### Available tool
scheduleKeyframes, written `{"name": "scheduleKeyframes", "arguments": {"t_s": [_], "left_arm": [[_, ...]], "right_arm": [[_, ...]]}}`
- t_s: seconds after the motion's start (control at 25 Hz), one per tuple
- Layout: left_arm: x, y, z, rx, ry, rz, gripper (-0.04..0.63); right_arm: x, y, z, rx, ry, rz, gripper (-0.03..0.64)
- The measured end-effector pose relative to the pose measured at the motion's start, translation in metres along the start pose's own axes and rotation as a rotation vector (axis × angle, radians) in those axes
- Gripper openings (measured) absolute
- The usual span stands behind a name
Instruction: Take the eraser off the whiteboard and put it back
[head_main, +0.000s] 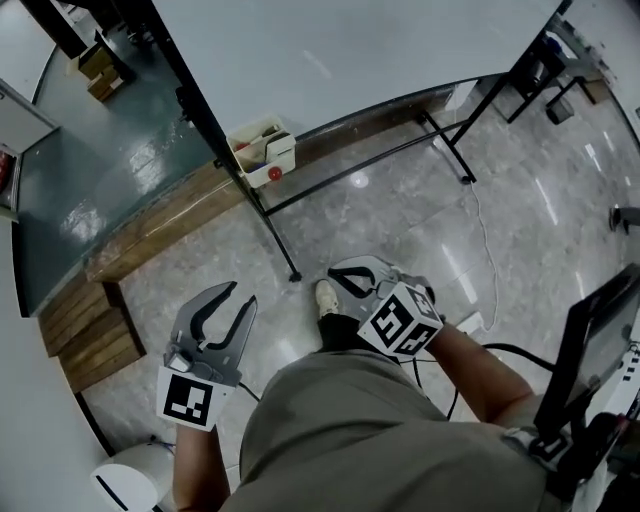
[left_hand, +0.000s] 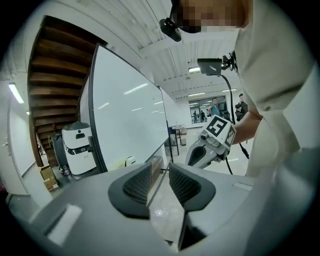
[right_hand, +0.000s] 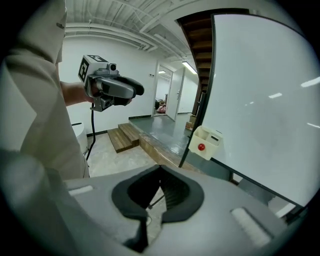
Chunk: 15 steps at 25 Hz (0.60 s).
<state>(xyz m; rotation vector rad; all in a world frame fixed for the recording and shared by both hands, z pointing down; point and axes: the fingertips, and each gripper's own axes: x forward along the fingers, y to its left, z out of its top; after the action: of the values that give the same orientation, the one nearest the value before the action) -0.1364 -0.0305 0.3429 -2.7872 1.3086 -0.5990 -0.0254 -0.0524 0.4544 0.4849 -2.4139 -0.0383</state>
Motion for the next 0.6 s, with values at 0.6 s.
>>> {"name": "scheduleKeyframes", "arguments": {"t_s": [0.6], "left_arm": [[-0.144,-0.131,-0.032,-0.063,-0.033,0.008,0.005]], "right_arm": [[-0.095,0.165,0.009,-0.067,-0.014,-0.003,0.002]]}}
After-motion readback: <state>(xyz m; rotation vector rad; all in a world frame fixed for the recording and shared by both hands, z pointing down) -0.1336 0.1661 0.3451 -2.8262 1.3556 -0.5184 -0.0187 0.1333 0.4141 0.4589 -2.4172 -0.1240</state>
